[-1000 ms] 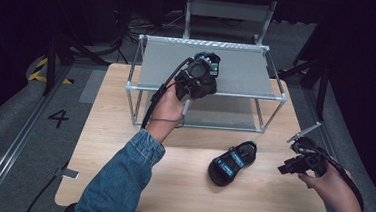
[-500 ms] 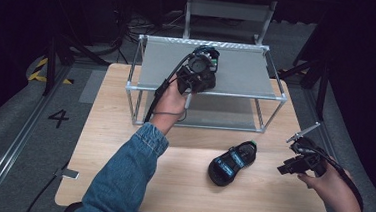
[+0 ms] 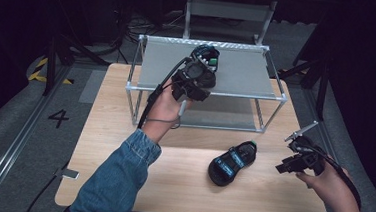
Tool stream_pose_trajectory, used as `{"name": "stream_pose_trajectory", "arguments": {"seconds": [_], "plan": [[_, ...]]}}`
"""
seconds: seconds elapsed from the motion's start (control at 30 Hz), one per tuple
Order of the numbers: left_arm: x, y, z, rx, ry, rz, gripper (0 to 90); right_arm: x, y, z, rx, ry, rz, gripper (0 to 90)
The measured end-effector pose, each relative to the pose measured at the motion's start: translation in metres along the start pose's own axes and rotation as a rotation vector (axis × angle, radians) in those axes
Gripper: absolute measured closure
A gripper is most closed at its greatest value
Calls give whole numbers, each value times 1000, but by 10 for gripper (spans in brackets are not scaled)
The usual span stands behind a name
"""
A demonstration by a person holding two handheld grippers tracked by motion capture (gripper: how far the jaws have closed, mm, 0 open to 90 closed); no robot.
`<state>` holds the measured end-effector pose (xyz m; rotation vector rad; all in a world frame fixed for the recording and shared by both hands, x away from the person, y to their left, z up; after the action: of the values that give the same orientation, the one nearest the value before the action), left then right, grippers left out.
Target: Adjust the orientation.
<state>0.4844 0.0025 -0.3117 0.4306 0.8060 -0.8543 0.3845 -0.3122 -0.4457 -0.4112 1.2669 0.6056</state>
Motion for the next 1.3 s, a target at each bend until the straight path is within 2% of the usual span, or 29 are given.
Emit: {"name": "stream_pose_trajectory", "arguments": {"seconds": [0.13, 0.2, 0.3, 0.43, 0.5, 0.53, 0.6, 0.67, 0.7, 0.77, 0.83, 0.9, 0.97, 1.07, 1.13, 1.2, 1.23, 1.3], "plan": [[-9, -6, -14, 8, 23, -4, 559, -1, 2, 6, -13, -20, 5, 575], [-14, -7, -25, 32, 42, -7, 541, -2, 4, 10, -23, -28, 9, 576], [-17, -8, -34, 35, 62, -7, 512, -2, 8, 14, -35, -40, 27, 575], [-22, -12, -54, 49, 98, -20, 464, -3, 18, 26, -60, -88, 61, 566], [-21, -14, -66, 29, 131, -36, 450, -5, 22, 32, -72, -109, 65, 562], [-21, -14, -66, 29, 131, -36, 450, -5, 22, 32, -72, -109, 65, 562], [-19, -13, -82, 15, 162, -50, 445, -7, 25, 40, -85, -133, 69, 562], [-16, -11, -95, 0, 170, -81, 438, -7, 30, 47, -95, -156, 90, 557], [-16, -11, -95, 0, 170, -81, 432, -7, 30, 47, -95, -156, 90, 557], [-16, -6, -106, -28, 180, -74, 427, -8, 33, 56, -102, -176, 95, 543], [-15, -1, -114, -52, 185, -71, 417, -7, 32, 63, -102, -186, 67, 544], [-17, 3, -122, -42, 223, -50, 395, -8, 30, 70, -86, -209, 48, 534], [-20, 7, -129, -58, 212, -46, 382, -9, 27, 76, -64, -236, 39, 532], [-22, 11, -138, -84, 232, -32, 375, -6, 23, 81, -43, -230, 28, 534], [-22, 13, -142, -82, 244, -30, 372, -1, 23, 84, -50, -222, 19, 543], [-22, 14, -149, -105, 276, -37, 378, 2, 23, 87, -56, -214, 11, 554], [-21, 13, -152, -126, 287, -52, 437, 5, 23, 89, -66, -203, -4, 572], [-21, 15, -155, -138, 292, -54, 457, 10, 24, 92, -77, -192, -15, 645]]}}
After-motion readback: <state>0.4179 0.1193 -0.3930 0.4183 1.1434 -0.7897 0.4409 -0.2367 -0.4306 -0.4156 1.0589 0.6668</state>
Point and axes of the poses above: each handheld gripper's, and its own axes: x roughly forward along the jaws, z roughly out of its top, y roughly to its left, the point moved 7 cm from there along x, roughly forward along the jaws, and after that the axes turned 4 degrees about -z, right-handed, at the moved point
